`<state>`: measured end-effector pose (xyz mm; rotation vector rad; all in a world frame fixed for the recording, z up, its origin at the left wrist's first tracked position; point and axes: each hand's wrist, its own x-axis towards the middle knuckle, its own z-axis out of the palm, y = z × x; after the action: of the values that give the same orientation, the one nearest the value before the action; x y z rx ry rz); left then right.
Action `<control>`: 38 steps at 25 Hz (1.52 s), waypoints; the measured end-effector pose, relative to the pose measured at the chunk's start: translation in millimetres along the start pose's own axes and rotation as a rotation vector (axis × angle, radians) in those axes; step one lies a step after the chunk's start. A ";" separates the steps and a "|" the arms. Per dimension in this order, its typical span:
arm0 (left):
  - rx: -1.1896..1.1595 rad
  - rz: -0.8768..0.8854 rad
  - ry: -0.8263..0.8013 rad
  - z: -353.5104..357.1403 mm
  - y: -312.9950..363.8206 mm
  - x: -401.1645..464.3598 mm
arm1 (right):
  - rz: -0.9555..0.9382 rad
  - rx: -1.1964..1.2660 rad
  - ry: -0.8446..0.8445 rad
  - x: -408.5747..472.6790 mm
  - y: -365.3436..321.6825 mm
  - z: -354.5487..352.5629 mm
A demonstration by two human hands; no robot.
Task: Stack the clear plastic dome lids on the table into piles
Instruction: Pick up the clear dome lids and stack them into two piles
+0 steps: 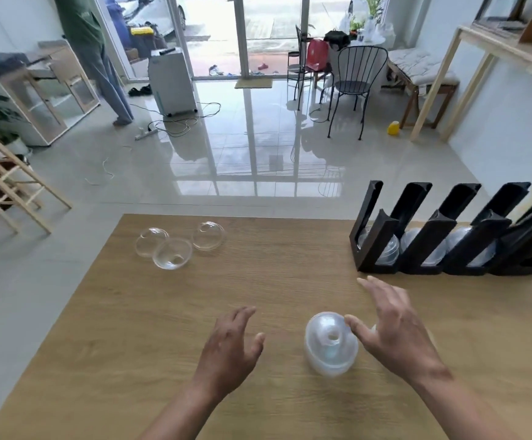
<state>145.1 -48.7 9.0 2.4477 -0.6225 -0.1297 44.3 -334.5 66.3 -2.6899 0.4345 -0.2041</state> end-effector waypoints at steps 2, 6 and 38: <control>0.043 -0.058 -0.017 -15.2 -28.2 -3.5 | -0.061 0.035 -0.027 15.1 -35.9 11.4; 0.091 -0.147 -0.059 -34.9 -78.3 -8.6 | -0.151 0.023 -0.127 39.5 -95.0 43.6; 0.565 -0.029 0.020 -94.4 -173.4 134.9 | -0.203 0.028 -0.273 163.2 -187.6 129.5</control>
<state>356.4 62.0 -7.7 2.9958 -0.6848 0.0714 274.9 -177.6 39.4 -2.6797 0.0756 0.0989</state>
